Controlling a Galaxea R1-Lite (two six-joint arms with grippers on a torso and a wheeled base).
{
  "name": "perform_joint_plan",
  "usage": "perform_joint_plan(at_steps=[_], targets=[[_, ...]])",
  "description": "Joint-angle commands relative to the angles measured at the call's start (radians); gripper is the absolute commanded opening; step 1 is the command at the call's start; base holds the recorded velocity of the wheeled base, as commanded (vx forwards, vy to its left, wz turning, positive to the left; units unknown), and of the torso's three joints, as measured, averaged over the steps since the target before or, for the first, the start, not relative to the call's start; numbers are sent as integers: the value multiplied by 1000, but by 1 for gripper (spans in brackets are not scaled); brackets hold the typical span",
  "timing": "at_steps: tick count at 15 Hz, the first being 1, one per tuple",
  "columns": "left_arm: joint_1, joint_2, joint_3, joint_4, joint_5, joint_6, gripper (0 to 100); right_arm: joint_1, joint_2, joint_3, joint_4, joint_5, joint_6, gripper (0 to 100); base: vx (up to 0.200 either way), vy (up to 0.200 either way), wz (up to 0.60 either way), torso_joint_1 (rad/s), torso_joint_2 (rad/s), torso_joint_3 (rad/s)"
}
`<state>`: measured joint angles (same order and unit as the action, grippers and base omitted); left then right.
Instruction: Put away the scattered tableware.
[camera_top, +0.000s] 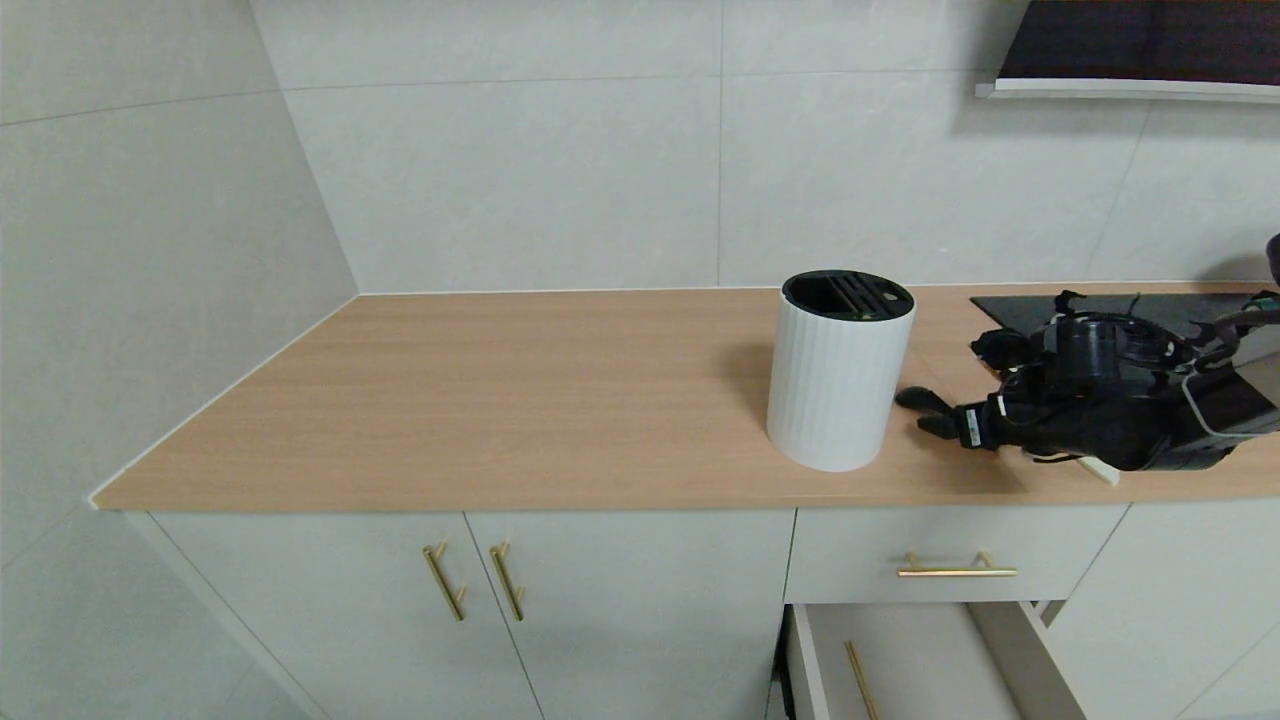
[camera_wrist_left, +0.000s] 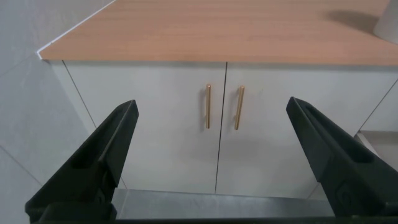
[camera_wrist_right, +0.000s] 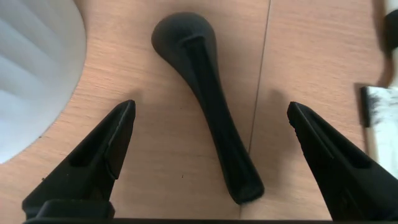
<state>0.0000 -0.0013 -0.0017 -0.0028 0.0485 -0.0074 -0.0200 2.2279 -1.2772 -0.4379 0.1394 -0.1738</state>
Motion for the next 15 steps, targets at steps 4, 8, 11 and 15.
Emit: perform_joint_plan(at_steps=[4,8,11,15], targets=[[0,1,0,0,1,0,100,0,21,-8,-1,0,0,100,0,0,0,0,0,0],[0,1,0,0,1,0,100,0,41,-21,-1,0,2,0,0,0,0,0,0,0],[0,1,0,0,1,0,100,0,45,-24,1,-1,2,0,0,0,0,0,0,0],[0,1,0,0,1,0,100,0,22,-21,5,-4,2,0,0,0,0,0,0,0]])
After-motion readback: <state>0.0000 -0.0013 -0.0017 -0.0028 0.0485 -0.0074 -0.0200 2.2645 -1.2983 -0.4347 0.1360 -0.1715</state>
